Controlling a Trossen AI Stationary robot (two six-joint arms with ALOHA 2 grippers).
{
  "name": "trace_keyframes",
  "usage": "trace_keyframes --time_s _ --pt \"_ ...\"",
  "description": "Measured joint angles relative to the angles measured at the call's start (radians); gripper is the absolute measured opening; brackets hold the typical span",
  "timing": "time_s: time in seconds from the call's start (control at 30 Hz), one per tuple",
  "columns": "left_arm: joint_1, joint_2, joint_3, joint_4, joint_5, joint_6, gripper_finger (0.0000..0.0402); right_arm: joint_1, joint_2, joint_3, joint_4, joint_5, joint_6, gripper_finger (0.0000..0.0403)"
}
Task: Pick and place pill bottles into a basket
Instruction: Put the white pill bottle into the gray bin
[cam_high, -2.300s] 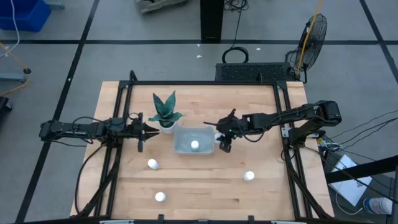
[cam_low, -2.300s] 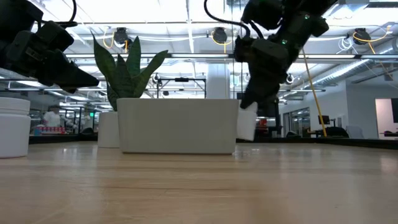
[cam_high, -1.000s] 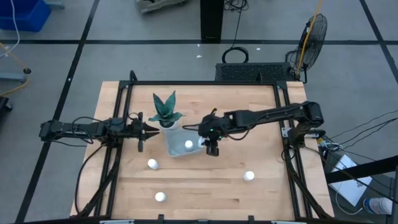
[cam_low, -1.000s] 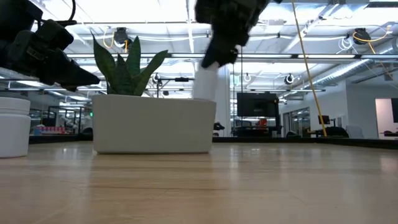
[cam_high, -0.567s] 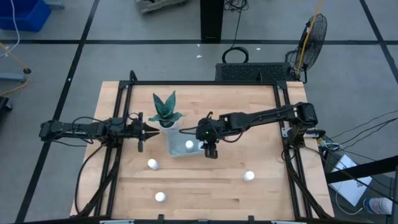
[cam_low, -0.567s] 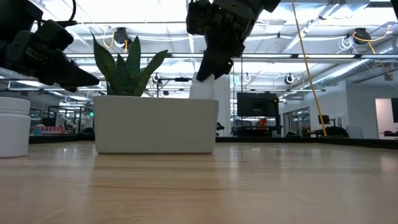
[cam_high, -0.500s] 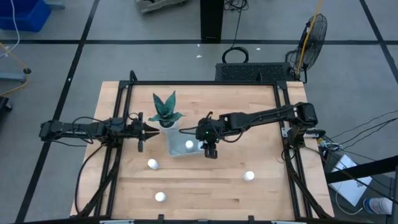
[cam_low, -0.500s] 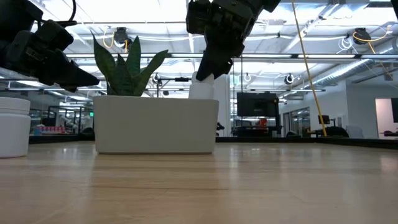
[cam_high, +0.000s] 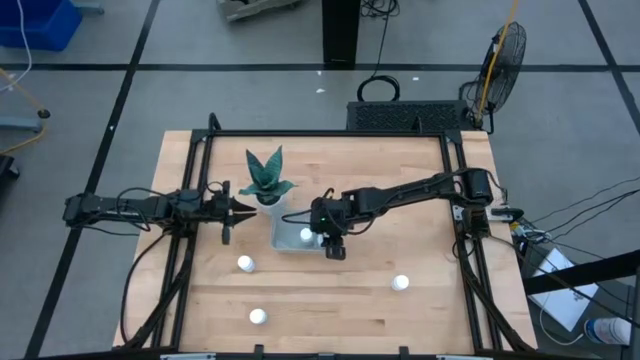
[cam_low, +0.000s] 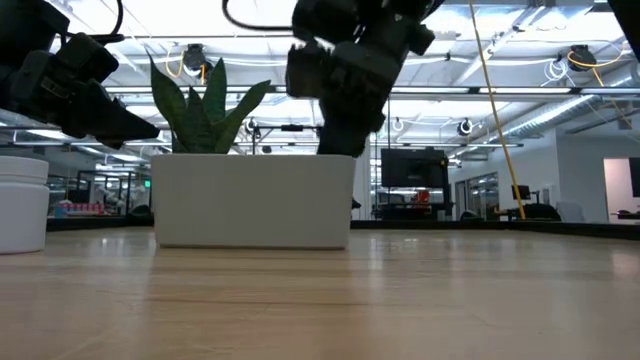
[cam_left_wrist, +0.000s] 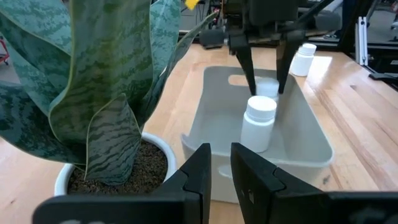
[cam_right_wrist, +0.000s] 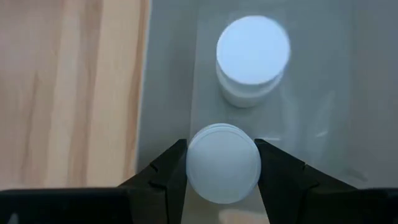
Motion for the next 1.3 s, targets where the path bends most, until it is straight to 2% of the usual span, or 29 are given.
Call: trace_keyframes --time_s 1.3 --pt "0.000 0.000 0.000 -0.004 0.002 -0.005 0.0065 0.002 0.002 0.000 -0.028 0.000 -0.009 0.0147"
